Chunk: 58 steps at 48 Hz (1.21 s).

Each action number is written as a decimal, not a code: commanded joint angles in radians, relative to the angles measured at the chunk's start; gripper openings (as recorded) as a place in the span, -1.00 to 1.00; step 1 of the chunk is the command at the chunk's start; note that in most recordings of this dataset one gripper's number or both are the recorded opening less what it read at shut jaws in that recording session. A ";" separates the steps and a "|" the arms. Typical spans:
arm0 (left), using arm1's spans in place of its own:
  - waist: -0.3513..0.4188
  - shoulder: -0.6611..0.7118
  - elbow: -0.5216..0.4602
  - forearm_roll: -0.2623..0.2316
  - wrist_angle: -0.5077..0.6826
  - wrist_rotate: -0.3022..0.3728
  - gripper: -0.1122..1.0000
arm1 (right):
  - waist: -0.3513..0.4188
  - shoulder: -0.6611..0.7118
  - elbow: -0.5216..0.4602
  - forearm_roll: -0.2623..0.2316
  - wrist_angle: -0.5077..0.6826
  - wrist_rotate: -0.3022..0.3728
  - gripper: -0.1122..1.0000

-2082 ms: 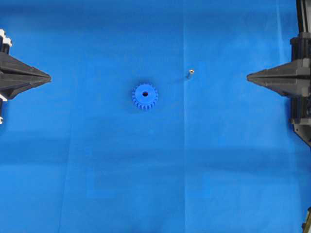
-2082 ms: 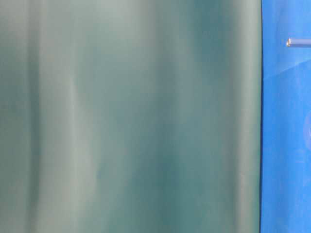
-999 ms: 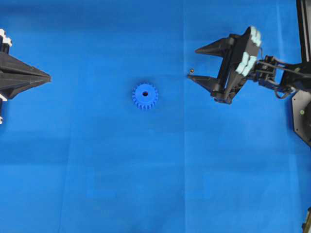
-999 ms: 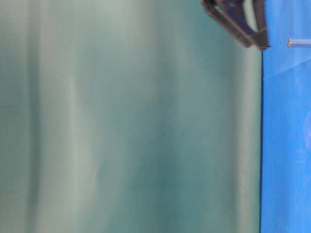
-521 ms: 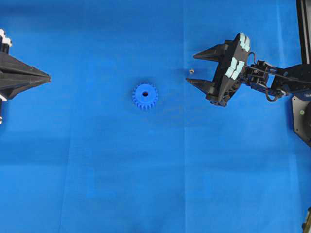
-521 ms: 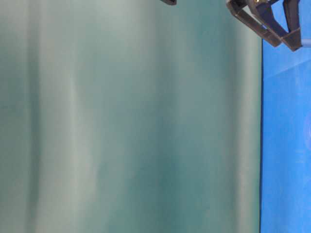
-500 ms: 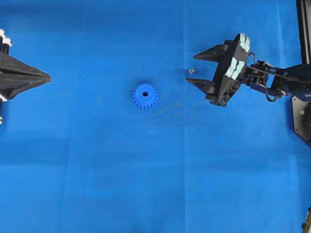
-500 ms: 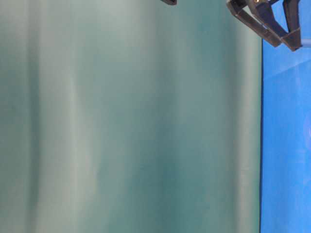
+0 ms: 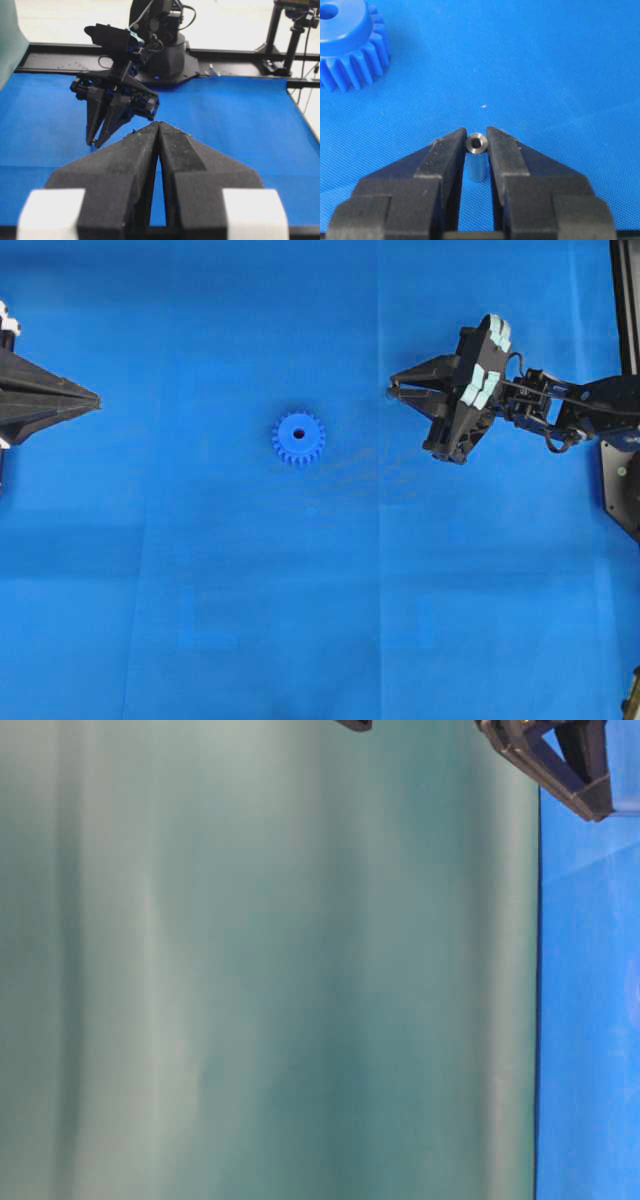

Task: Insert the shaft placed at a random location into the center hole of the small gear at another random location.
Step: 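Lower the open right gripper around the upright silver shaft, then close the right gripper on the shaft and lift it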

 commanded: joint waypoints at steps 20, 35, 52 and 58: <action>0.002 -0.008 -0.009 0.000 0.014 -0.002 -0.80 | 0.003 -0.236 -0.049 -0.003 0.193 -0.014 -0.74; 0.002 -0.008 -0.009 0.000 0.014 -0.002 -0.80 | 0.003 -0.258 -0.064 -0.002 0.252 -0.014 -0.74; 0.002 -0.009 -0.009 0.000 0.015 -0.003 -0.80 | 0.028 -0.206 -0.124 -0.002 0.258 -0.006 -0.74; 0.002 -0.008 -0.009 0.000 0.015 -0.002 -0.80 | 0.052 -0.152 -0.187 -0.002 0.272 -0.006 -0.74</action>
